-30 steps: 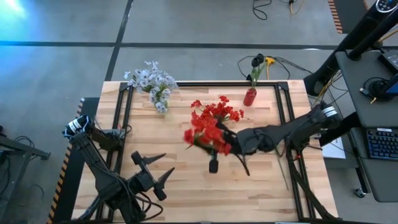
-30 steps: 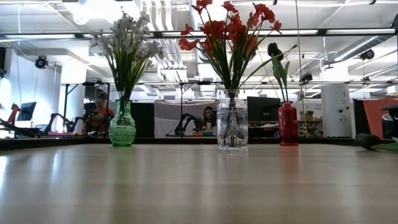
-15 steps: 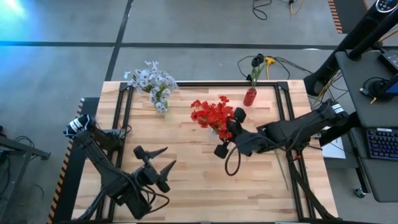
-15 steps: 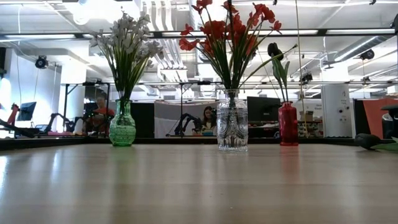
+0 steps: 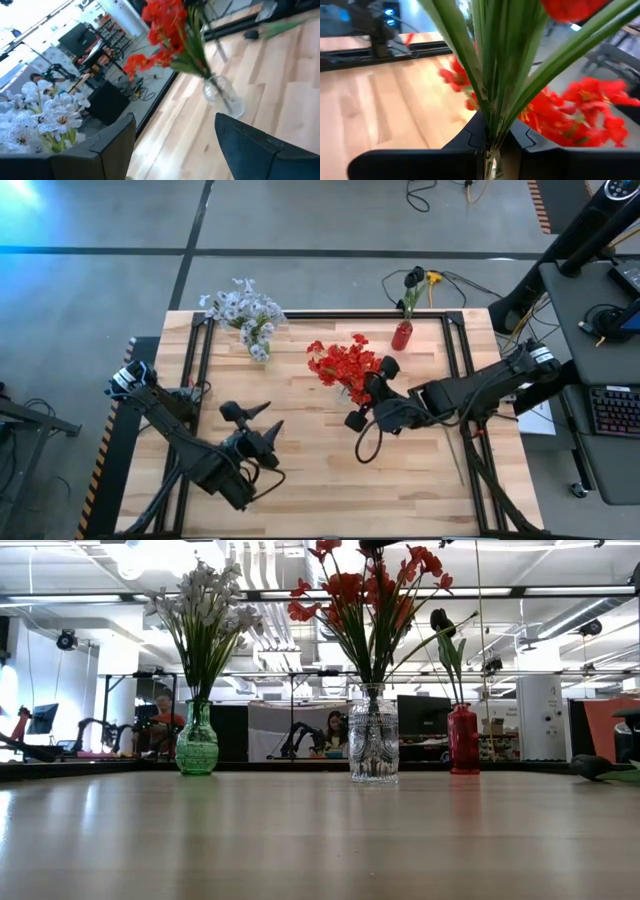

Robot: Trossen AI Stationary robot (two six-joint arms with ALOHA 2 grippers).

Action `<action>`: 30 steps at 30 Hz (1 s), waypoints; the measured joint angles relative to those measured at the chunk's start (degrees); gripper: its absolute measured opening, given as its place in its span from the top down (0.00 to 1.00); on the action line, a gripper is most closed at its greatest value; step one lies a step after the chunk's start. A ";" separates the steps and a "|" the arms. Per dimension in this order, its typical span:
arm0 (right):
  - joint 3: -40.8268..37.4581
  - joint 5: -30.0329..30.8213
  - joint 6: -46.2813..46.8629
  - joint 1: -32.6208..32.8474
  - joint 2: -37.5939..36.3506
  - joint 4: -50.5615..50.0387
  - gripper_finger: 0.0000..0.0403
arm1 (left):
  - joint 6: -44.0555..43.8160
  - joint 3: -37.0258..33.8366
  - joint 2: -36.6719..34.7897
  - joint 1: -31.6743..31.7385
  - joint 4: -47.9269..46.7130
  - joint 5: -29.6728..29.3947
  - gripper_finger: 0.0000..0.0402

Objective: Sort flowers into vase by color
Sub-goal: Put the red flower into the transparent vase

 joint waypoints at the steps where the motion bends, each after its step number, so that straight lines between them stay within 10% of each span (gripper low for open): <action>1: 0.00 -1.02 -1.07 -0.03 0.00 0.50 0.94 | 0.32 -0.44 -0.03 0.58 -0.14 0.48 0.37; 10: -0.09 -19.51 -10.65 -4.51 -2.05 3.48 0.94 | 12.11 -1.76 0.08 4.44 8.26 8.24 0.37; 22: -15.49 -25.17 -17.50 -5.11 -9.92 22.95 0.94 | 70.25 -7.47 -0.04 5.69 60.79 31.72 0.47; 30: -21.88 -25.19 -16.76 -4.44 -12.06 30.17 0.94 | 72.35 -18.10 -6.16 9.17 78.24 43.38 0.52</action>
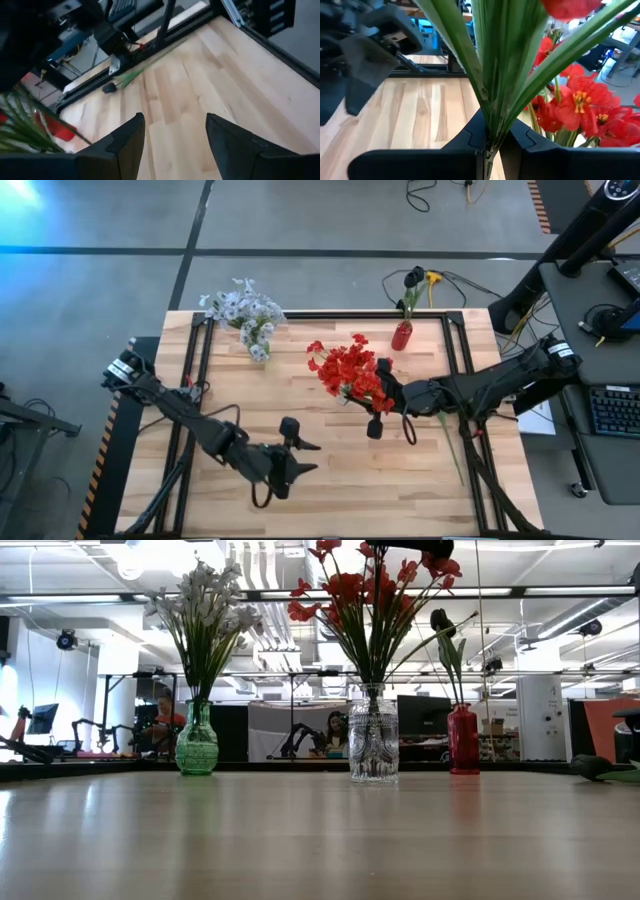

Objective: Sort flowers into vase by color
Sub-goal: Put the red flower into the transparent vase

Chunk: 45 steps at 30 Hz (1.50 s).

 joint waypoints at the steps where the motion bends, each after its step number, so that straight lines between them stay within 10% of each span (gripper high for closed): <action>1: -0.02 0.02 0.12 -0.01 0.02 -0.01 0.94 | -0.17 -1.61 -1.03 0.16 1.47 0.25 0.52; 19: -0.02 0.52 -0.13 0.07 0.23 0.10 0.94 | 0.22 -31.45 -18.12 0.22 39.38 0.37 0.52; 45: -0.02 0.59 -0.13 0.07 0.26 0.10 0.94 | 2.53 -30.88 -17.10 0.33 42.26 -0.37 0.52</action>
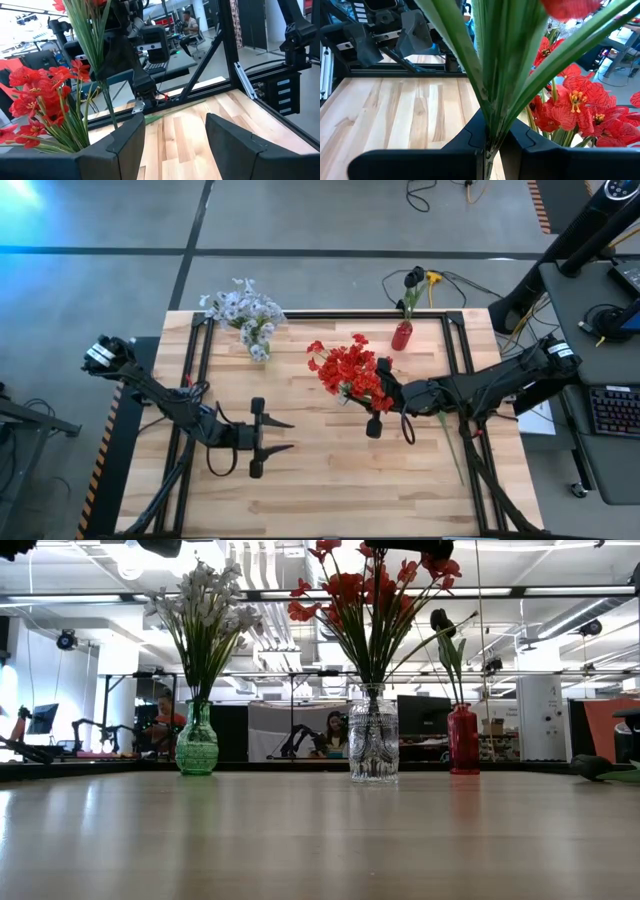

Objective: Sort flowers into vase by color
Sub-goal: Put the red flower into the transparent vase

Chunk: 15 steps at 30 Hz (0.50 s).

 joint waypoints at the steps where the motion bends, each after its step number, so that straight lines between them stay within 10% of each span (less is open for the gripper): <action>1: 0.00 0.00 0.00 0.00 0.00 -0.02 0.94 | 0.00 0.00 0.00 0.00 -0.01 -0.03 0.52; 15: -0.02 2.86 6.14 2.19 0.01 -0.05 0.94 | 0.01 0.00 0.00 0.00 -0.53 -7.75 0.52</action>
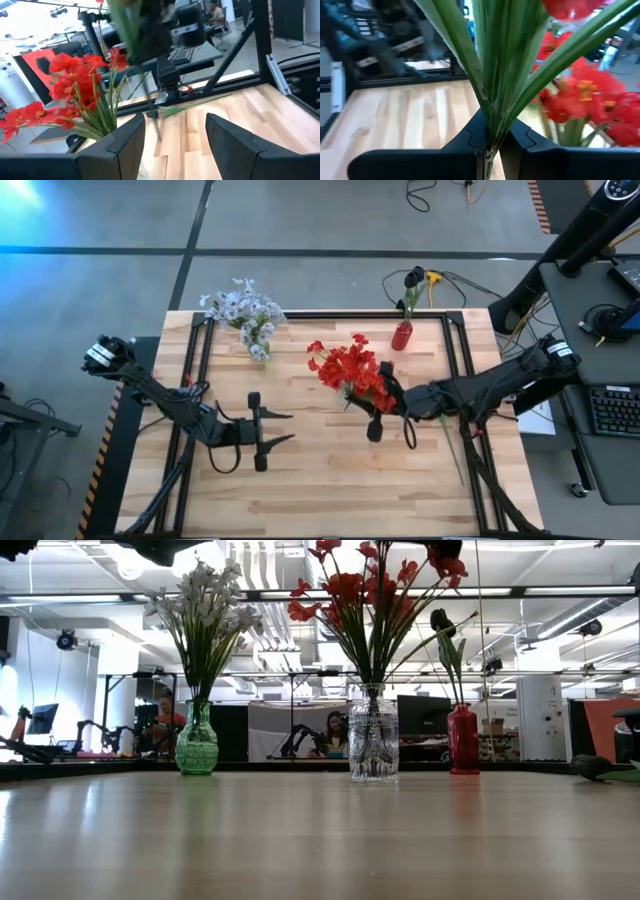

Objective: Sort flowers into vase by color
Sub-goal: Put the red flower into the transparent vase

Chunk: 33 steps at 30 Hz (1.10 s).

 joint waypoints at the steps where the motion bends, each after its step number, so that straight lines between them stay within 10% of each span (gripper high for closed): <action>1: 0.00 0.00 0.00 0.49 0.00 0.01 0.94 | -0.01 0.00 0.00 0.00 -0.23 -0.06 0.52; 33: -0.35 0.26 -4.62 2.75 0.01 4.98 0.94 | -0.04 0.00 0.68 -0.02 -0.39 -0.54 0.52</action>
